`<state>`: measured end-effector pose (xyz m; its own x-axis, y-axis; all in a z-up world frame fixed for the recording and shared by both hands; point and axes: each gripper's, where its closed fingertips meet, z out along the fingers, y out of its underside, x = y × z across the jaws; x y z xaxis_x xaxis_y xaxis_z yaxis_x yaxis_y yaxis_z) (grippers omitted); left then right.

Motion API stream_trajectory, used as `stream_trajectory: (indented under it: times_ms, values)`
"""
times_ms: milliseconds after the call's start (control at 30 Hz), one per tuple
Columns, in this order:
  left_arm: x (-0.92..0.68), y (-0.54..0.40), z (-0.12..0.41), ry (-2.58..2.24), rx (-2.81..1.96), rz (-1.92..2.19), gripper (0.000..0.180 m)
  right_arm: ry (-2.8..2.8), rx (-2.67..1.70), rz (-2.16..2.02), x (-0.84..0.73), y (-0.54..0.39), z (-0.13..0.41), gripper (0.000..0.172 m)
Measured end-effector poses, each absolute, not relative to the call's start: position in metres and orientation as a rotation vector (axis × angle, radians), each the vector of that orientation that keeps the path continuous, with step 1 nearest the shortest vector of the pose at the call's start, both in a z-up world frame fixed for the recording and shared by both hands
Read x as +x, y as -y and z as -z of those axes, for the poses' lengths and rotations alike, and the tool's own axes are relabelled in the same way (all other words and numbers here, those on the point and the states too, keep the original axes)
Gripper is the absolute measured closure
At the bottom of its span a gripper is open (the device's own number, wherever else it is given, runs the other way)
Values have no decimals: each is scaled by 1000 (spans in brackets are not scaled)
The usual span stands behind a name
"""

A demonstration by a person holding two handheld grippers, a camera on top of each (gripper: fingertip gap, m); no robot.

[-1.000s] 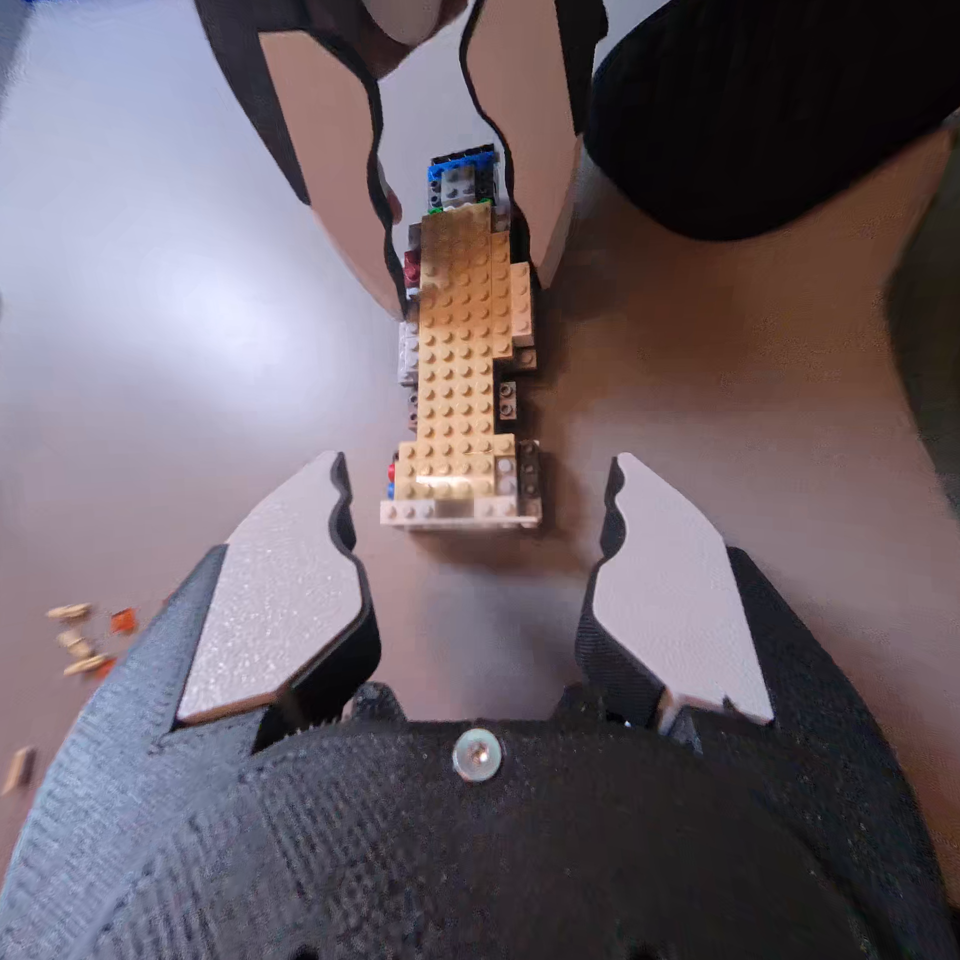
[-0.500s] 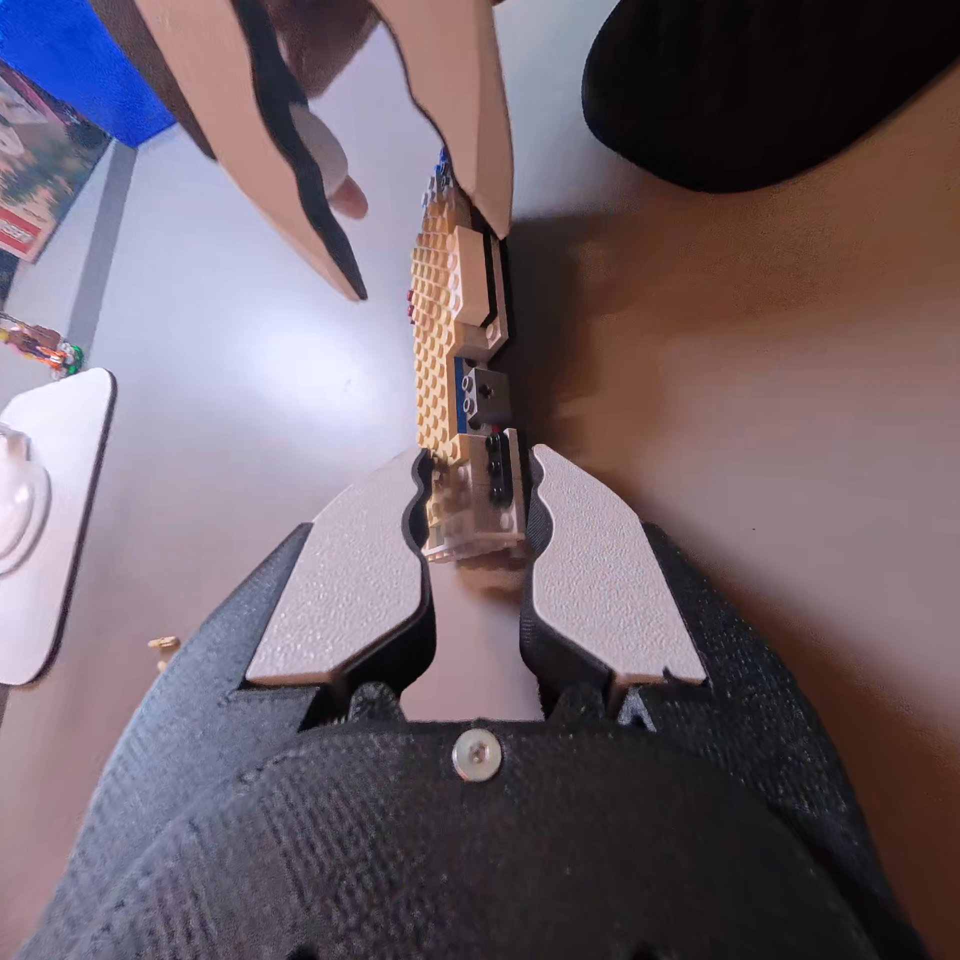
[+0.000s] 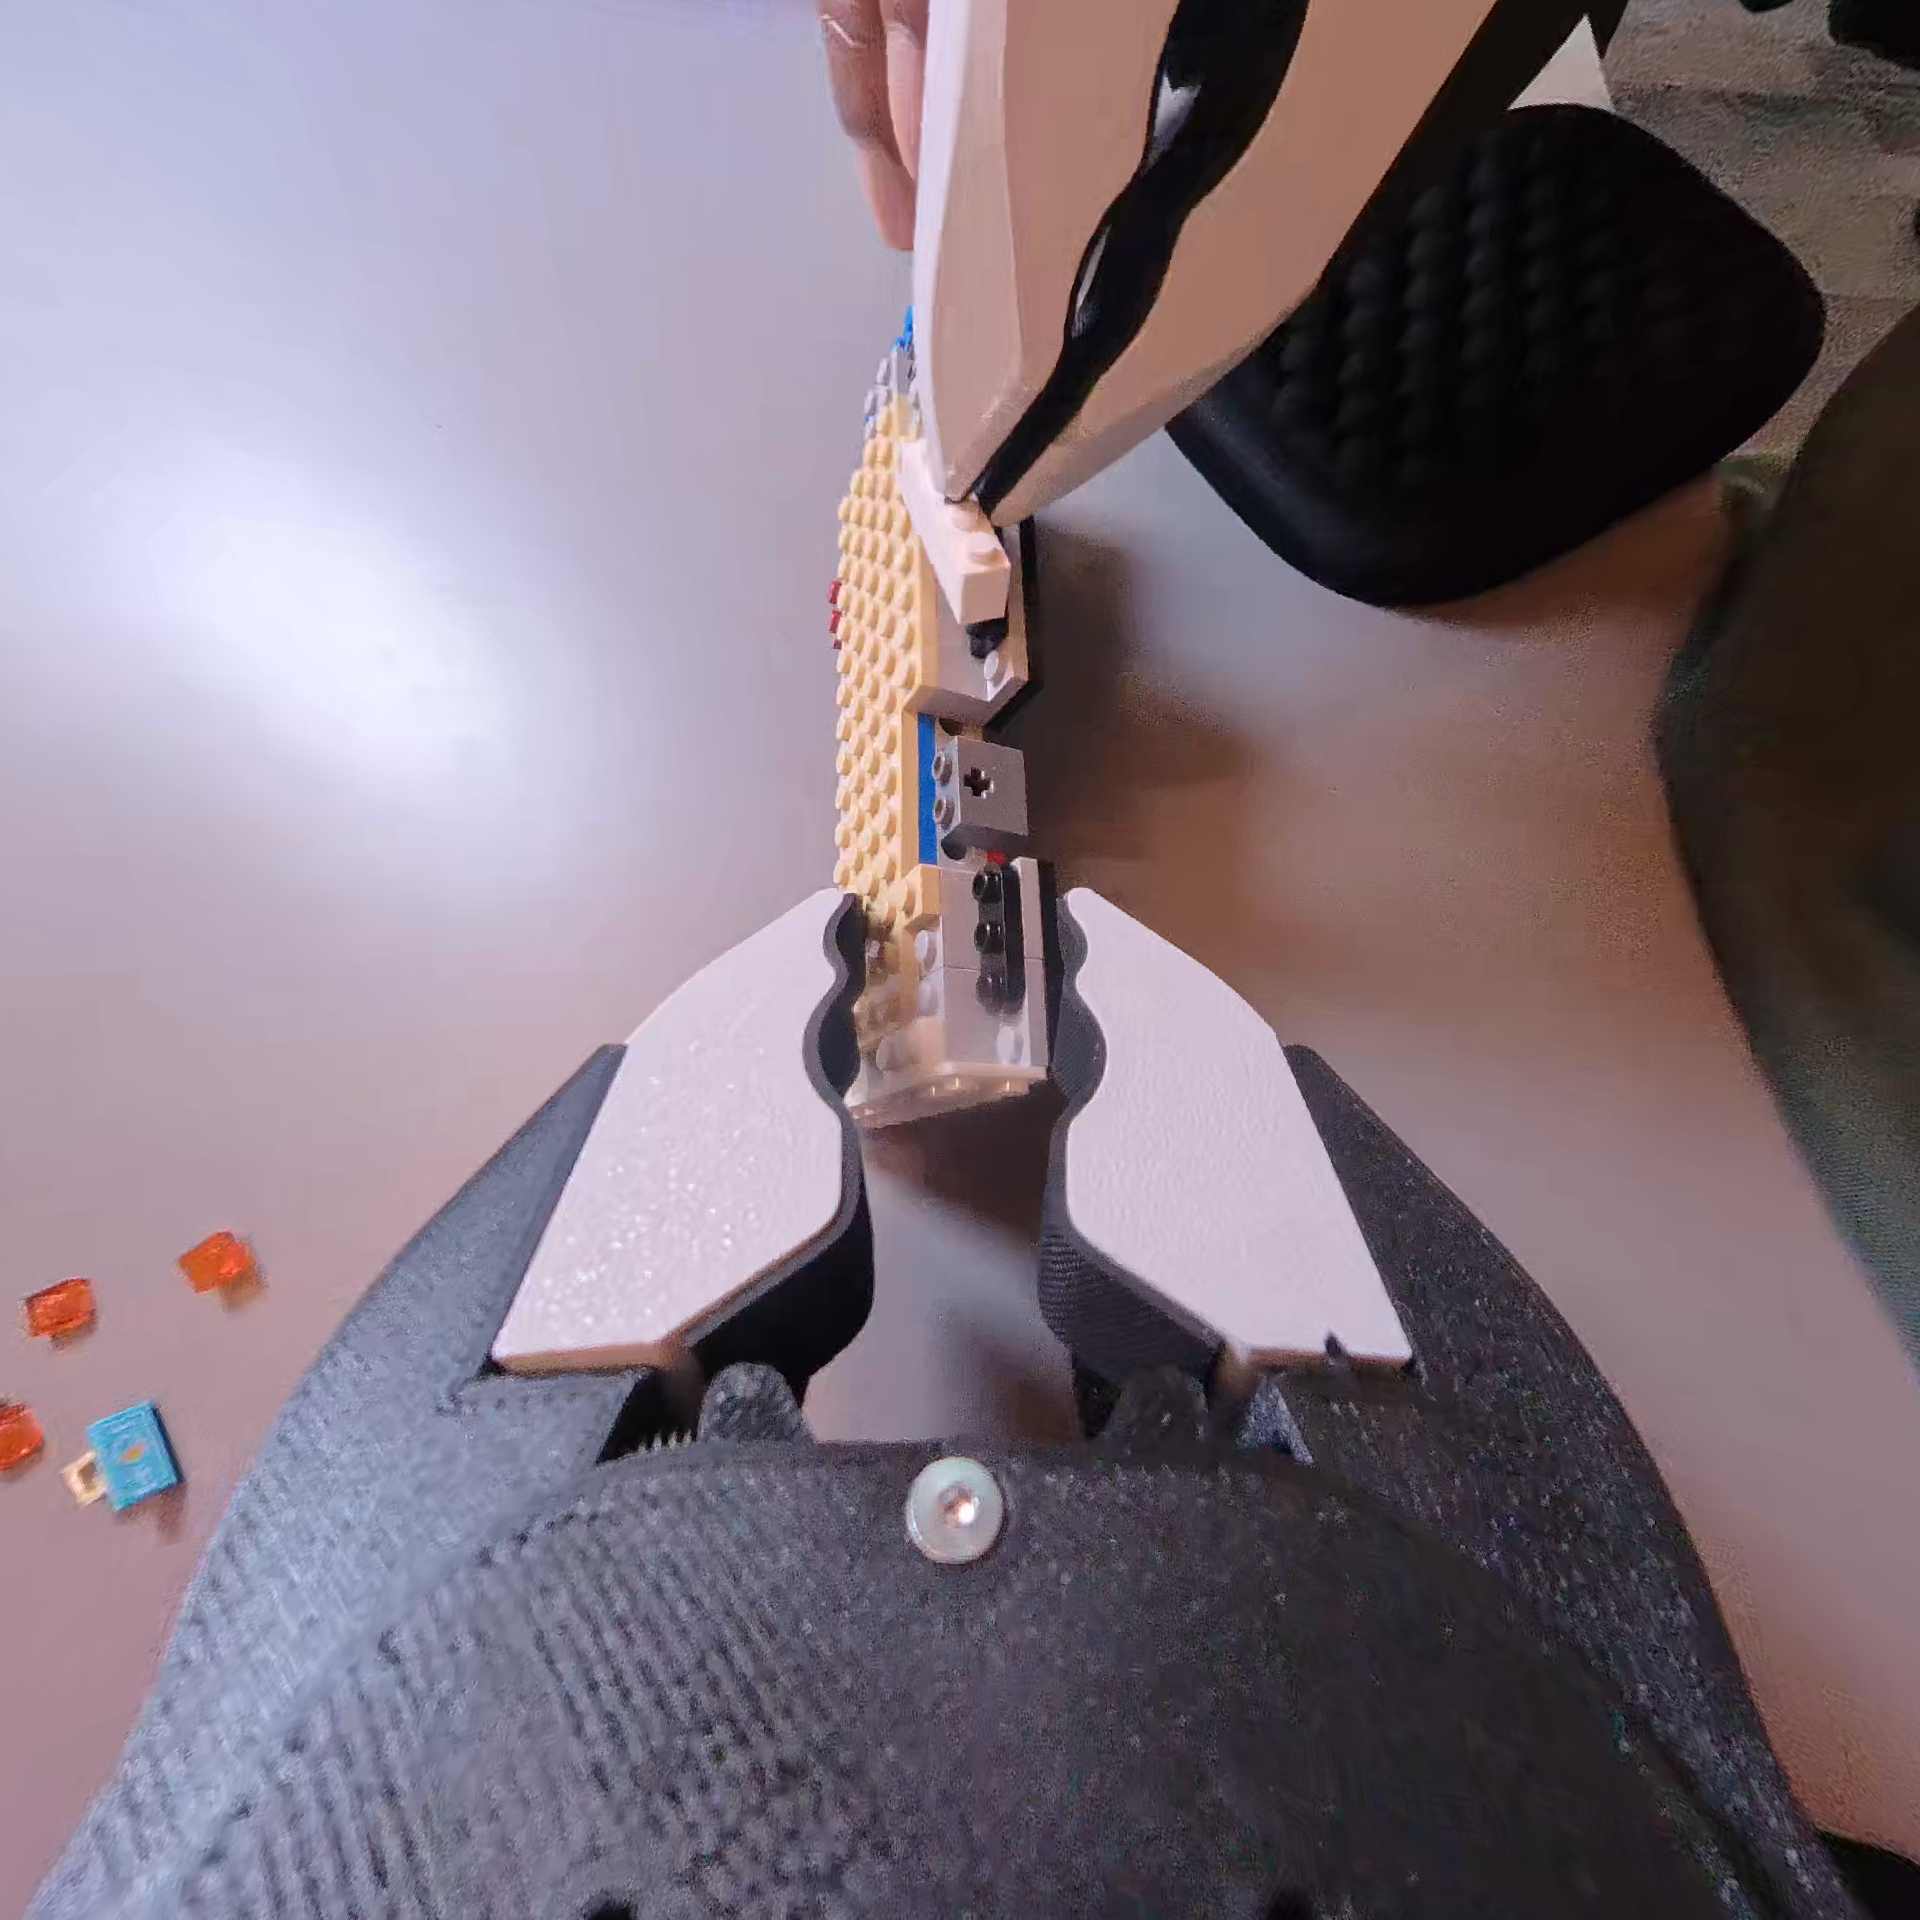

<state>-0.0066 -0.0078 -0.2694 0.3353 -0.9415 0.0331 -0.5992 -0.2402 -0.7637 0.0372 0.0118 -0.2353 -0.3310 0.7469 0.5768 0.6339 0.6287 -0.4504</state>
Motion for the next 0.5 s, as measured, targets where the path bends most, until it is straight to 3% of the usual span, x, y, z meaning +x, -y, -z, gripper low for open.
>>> stream_trajectory:
  times_ms: [500]
  values:
    - [-1, -34, 283, -1450, -1679, 112, 138, 1817, -1146, -375, 39, -10, 231, 169]
